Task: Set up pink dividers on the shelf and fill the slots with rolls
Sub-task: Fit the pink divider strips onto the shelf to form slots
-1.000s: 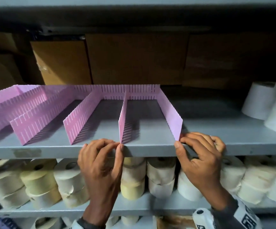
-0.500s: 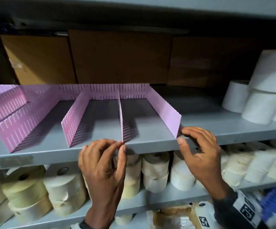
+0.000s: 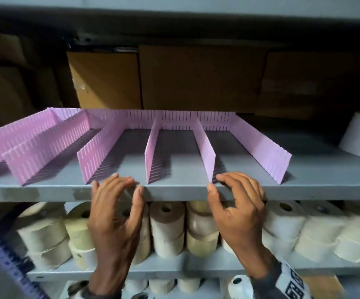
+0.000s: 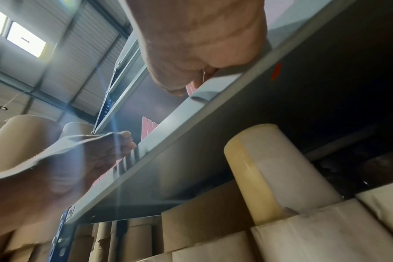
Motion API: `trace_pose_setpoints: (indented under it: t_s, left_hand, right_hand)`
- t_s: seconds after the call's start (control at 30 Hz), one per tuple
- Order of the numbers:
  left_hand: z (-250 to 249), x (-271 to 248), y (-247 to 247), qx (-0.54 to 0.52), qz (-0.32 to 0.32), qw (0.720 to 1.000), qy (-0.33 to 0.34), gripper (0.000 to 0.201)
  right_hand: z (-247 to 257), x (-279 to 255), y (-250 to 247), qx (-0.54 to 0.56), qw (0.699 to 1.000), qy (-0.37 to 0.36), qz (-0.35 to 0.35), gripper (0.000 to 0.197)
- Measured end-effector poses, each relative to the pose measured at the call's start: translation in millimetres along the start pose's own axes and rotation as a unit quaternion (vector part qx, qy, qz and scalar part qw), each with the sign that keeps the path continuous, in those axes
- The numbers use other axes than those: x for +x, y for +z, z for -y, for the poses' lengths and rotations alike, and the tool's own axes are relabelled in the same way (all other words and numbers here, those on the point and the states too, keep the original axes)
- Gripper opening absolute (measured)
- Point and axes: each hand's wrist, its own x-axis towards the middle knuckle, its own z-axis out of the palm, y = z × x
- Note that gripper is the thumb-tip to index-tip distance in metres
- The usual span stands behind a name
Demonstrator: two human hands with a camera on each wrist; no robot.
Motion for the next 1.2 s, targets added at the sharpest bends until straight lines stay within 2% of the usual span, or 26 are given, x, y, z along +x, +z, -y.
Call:
trace_pose_setpoints:
  t_s: [0.13,0.4,0.6,0.8,1.03,1.2]
  left_hand:
    - [7.2,4.6,4.3,0.006,0.043,0.999,0.001,0.019]
    - [0.7,8.6,11.9,0.038,0.042,0.998,-0.033,0.012]
    - [-6.2,10.0,11.8,0.024,0.035,0.997,-0.056,0.023]
    - [-9.7,12.5,9.7,0.014,0.043,0.997,-0.067,0.018]
    - [-9.4,13.2,0.8,0.001,0.083,0.994,-0.065,0.012]
    - [-7.1,13.4,-3.4,0.002,0.105,0.992,-0.064,0.018]
  right_hand:
    - [-4.3,-3.0,10.0,-0.024,1.000,-0.015,-0.013,0.014]
    - [-8.2,-6.0,13.2,-0.026,0.998,-0.041,-0.032,0.017]
    - [-10.1,-7.5,14.5,-0.022,0.998,-0.043,-0.038,0.015]
    - [-11.1,-9.1,14.3,-0.030,0.998,-0.051,-0.039,0.013]
    - [-4.7,-8.5,11.5,-0.042,0.998,-0.028,-0.038,0.012]
    - [-4.3,-8.1,10.6,-0.041,0.998,-0.026,-0.029,0.012]
